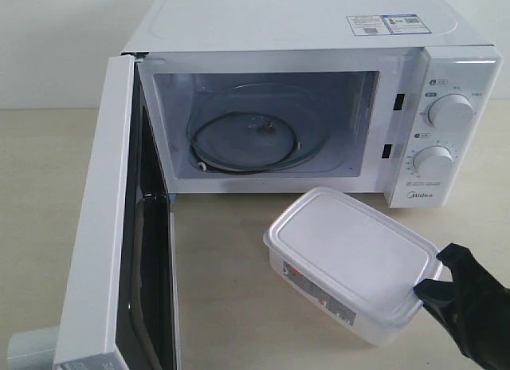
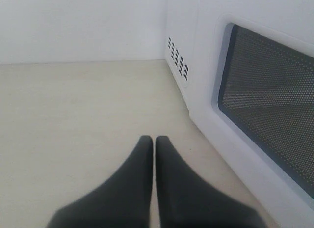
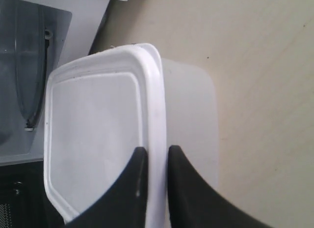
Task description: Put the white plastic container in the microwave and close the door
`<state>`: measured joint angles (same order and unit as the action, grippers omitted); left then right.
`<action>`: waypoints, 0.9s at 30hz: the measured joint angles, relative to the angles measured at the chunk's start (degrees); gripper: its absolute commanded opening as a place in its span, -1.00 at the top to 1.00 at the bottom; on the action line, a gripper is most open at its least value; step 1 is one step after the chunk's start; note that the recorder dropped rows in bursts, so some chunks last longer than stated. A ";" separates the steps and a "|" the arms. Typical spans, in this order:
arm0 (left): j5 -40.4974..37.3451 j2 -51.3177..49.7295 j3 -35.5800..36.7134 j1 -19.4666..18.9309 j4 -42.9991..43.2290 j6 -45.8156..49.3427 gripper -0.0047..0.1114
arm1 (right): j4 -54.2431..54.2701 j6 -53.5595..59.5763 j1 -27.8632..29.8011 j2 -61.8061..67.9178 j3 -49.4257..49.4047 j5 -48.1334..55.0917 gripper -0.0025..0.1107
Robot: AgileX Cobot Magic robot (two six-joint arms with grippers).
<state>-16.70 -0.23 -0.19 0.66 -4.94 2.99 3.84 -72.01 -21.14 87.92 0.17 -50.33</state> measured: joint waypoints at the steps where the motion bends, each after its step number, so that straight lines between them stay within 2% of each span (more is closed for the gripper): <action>1: 0.00 0.00 0.00 0.00 0.00 0.00 0.85 | -0.23 0.00 0.00 0.00 0.00 0.10 0.96; 17: 0.00 0.00 0.00 0.00 0.00 0.00 0.85 | -6.34 -1.05 0.00 0.00 0.00 0.08 0.95; 19: 0.00 0.00 0.00 0.00 0.00 0.00 0.85 | -6.42 -1.05 0.00 0.00 0.00 0.08 0.84; 25: 0.00 0.00 0.00 0.00 0.00 0.00 0.85 | -6.83 -1.19 0.00 0.00 0.00 0.80 0.09; 27: 0.00 0.00 0.00 0.00 0.00 0.00 0.85 | -7.07 -1.41 0.00 0.00 0.00 1.67 0.01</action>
<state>-16.70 -0.23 -0.19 0.66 -4.94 2.99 -3.23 -73.43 -21.14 87.92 0.17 -48.66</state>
